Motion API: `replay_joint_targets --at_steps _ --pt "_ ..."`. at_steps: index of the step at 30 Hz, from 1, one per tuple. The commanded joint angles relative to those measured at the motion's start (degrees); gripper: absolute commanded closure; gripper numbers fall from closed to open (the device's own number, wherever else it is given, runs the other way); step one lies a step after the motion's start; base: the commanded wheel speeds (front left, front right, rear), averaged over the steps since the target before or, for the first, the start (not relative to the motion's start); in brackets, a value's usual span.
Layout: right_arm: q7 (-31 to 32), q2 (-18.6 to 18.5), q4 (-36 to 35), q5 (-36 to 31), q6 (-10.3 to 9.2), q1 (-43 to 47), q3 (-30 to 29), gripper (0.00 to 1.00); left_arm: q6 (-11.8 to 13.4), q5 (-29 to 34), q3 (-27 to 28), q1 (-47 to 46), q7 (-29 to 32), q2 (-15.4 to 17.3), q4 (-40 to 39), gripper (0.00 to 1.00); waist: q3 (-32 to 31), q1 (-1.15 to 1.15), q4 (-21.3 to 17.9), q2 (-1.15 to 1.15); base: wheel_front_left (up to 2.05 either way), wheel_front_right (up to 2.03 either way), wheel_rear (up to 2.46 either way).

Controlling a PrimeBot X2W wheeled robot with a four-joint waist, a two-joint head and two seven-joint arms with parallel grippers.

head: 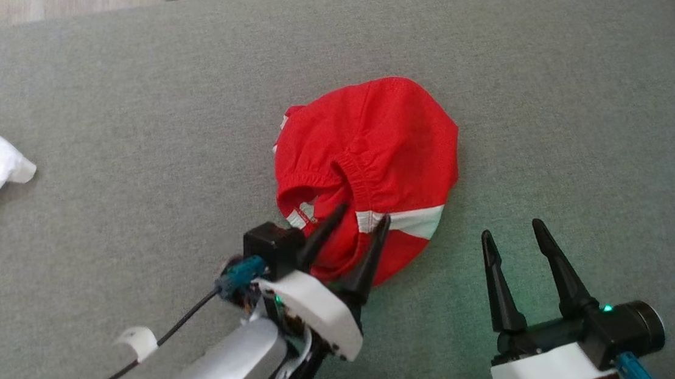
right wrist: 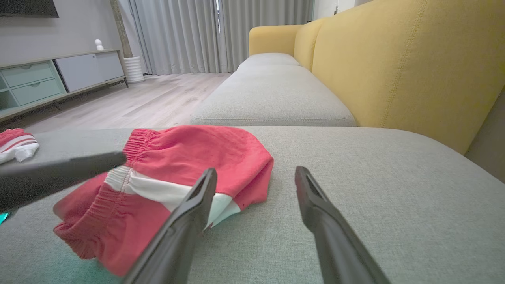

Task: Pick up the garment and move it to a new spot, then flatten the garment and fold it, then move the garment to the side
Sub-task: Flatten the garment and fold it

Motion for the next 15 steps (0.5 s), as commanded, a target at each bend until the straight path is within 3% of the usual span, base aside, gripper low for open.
replay_joint_targets --at_steps 1,6,15 --pt "-0.15 -0.44 -1.8 0.09 0.37 -1.09 1.32 0.0 -0.24 -1.16 1.59 0.02 0.57 -0.02 -2.15 0.0 -0.09 0.0 0.07 0.0 0.0 0.0 0.0" --pt "-0.15 -0.33 -1.76 -0.04 0.37 -1.3 1.19 0.0 -0.54 -4.75 2.1 0.9 2.96 -0.33 -3.0 0.0 -0.05 0.0 0.24 0.0 0.0 0.0 0.0" --pt "-0.15 -0.27 -1.46 -0.09 0.37 -1.17 1.04 0.0 -1.65 -2.71 0.35 -1.31 0.78 -0.6 -4.09 0.0 -0.12 0.0 0.31 0.0 0.0 0.0 0.0"
